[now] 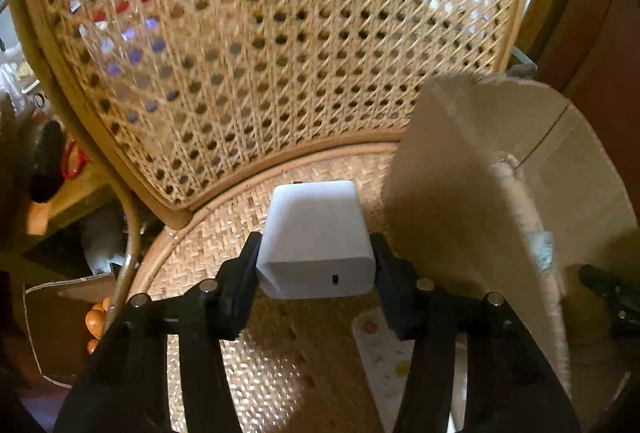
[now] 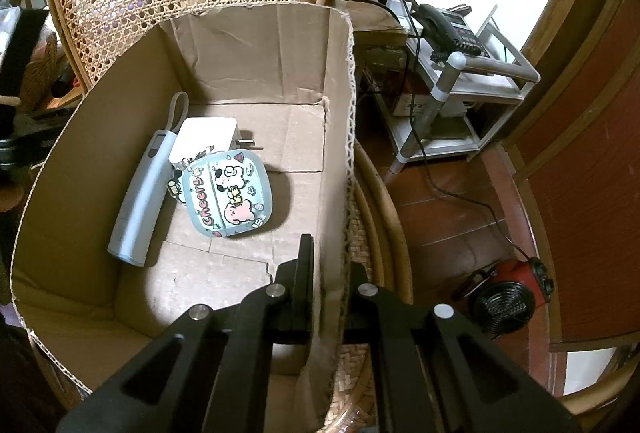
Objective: Organize rigid objects
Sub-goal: 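Grasp the white square adapter with the left gripper and lift it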
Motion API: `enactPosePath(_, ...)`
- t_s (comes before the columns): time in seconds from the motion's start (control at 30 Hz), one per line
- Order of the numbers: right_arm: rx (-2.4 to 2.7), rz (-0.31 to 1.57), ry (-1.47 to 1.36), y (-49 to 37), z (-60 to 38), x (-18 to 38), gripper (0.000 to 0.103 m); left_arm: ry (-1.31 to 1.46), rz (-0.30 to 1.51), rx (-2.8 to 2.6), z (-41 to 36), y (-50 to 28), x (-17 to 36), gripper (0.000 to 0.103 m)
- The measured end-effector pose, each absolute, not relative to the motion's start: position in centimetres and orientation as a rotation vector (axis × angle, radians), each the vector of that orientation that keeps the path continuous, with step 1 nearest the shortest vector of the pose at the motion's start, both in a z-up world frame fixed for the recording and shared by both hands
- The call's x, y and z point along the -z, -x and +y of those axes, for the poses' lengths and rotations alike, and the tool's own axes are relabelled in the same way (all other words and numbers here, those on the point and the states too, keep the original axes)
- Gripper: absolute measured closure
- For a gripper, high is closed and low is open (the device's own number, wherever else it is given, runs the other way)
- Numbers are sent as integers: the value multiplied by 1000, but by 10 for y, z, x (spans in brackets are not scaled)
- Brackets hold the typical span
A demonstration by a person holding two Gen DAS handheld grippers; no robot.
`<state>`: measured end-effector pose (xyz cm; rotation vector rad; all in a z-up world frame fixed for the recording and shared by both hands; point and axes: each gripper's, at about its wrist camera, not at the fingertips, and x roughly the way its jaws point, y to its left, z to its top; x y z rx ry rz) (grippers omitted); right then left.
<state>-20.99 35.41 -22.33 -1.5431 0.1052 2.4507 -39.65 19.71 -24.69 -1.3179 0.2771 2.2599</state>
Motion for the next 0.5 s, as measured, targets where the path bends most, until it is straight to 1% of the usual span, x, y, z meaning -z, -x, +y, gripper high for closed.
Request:
enactPosePath(0.2,-2452,106,1546,210,354,223,95,1266,296,-2290,202,377,215,52)
enactPosePath(0.5,-2449,110,1534,215,348,222,95,1200,315,-2346,186,350,165,52)
